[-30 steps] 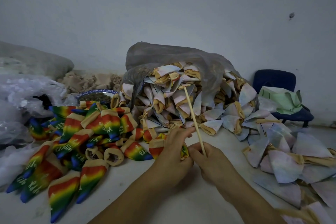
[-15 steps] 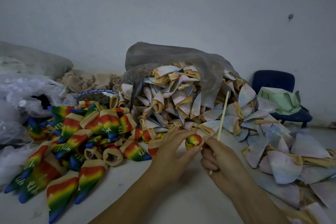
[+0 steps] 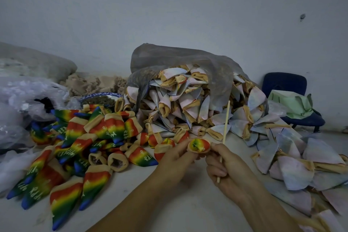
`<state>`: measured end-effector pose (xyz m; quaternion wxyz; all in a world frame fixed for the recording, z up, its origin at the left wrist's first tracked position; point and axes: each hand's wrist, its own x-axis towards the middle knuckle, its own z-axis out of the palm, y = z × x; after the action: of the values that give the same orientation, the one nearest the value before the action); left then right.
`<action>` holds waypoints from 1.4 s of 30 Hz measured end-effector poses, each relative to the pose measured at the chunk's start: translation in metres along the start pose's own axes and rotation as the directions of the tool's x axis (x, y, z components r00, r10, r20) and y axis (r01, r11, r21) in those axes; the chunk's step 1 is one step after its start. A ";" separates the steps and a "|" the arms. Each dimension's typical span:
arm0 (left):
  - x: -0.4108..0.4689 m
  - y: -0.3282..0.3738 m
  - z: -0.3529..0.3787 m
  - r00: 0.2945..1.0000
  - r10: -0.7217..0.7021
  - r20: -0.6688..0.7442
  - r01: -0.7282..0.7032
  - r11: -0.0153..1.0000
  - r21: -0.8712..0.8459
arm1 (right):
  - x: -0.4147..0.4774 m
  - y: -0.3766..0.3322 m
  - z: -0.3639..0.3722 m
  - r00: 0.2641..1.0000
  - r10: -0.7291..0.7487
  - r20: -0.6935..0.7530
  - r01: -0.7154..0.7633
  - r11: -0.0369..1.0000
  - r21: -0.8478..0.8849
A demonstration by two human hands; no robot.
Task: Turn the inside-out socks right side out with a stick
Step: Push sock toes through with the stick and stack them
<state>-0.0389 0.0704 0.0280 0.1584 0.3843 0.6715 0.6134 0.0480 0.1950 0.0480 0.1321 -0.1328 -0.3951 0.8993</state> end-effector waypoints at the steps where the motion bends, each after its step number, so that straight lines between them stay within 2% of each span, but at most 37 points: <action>1: 0.001 0.000 0.001 0.999 -0.034 -0.020 0.034 0.999 -0.030 | 0.000 0.001 0.000 0.999 -0.033 -0.023 0.031 0.996 -0.083; 4: 0.005 -0.002 0.000 0.980 -0.140 -0.139 0.117 0.980 -0.162 | 0.000 0.006 0.000 0.970 -0.219 -0.106 0.157 0.896 -0.415; 7: 0.007 -0.004 -0.006 0.948 -0.190 -0.257 0.142 0.970 -0.196 | -0.001 0.009 0.001 0.922 -0.375 -0.098 0.236 0.743 -0.626; 10: 0.007 -0.002 -0.007 0.953 -0.187 -0.237 0.142 0.970 -0.196 | -0.003 0.011 0.005 0.899 -0.434 -0.060 0.271 0.658 -0.702; 15: 0.005 0.000 -0.008 0.957 -0.234 -0.172 0.160 0.920 -0.359 | -0.006 0.009 0.006 0.886 -0.463 0.009 0.296 0.552 -0.780; 17: 0.005 0.000 -0.009 0.949 -0.307 -0.065 0.233 0.829 -0.509 | -0.007 0.007 0.006 0.892 -0.450 0.048 0.319 0.549 -0.772; 20: 0.007 0.002 -0.014 0.919 -0.375 0.121 0.341 0.604 -0.720 | -0.009 0.006 0.007 0.910 -0.407 0.082 0.321 0.566 -0.759; 22: 0.008 0.003 -0.017 0.912 -0.365 0.185 0.349 0.458 -0.818 | -0.009 0.008 0.008 0.916 -0.390 0.100 0.318 0.549 -0.773; 24: 0.008 0.003 -0.017 0.913 -0.354 0.204 0.342 0.390 -0.855 | -0.007 0.010 0.008 0.910 -0.398 0.114 0.319 0.498 -0.806; 26: 0.008 0.001 -0.016 0.916 -0.349 0.197 0.349 0.450 -0.822 | -0.006 0.010 0.007 0.902 -0.419 0.105 0.317 0.478 -0.819; 31: 0.007 -0.002 -0.010 0.942 -0.324 0.086 0.305 0.725 -0.617 | -0.005 0.005 0.002 0.901 -0.427 0.077 0.305 0.496 -0.813; 35: 0.004 -0.001 -0.008 0.964 -0.263 -0.031 0.237 0.909 -0.344 | -0.003 0.009 -0.001 0.902 -0.423 0.084 0.304 0.485 -0.820; 39: 0.004 0.001 -0.006 0.976 -0.205 -0.075 0.191 0.967 -0.168 | -0.001 0.010 0.000 0.894 -0.442 0.076 0.314 0.496 -0.809; 42: 0.003 0.002 -0.005 0.987 -0.143 -0.077 0.128 0.977 -0.171 | -0.001 0.008 -0.001 0.885 -0.462 0.067 0.326 0.510 -0.795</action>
<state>-0.0440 0.0693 0.0313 0.2009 0.2954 0.6495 0.6712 0.0484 0.1903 0.0418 0.2911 -0.1522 -0.7571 0.5647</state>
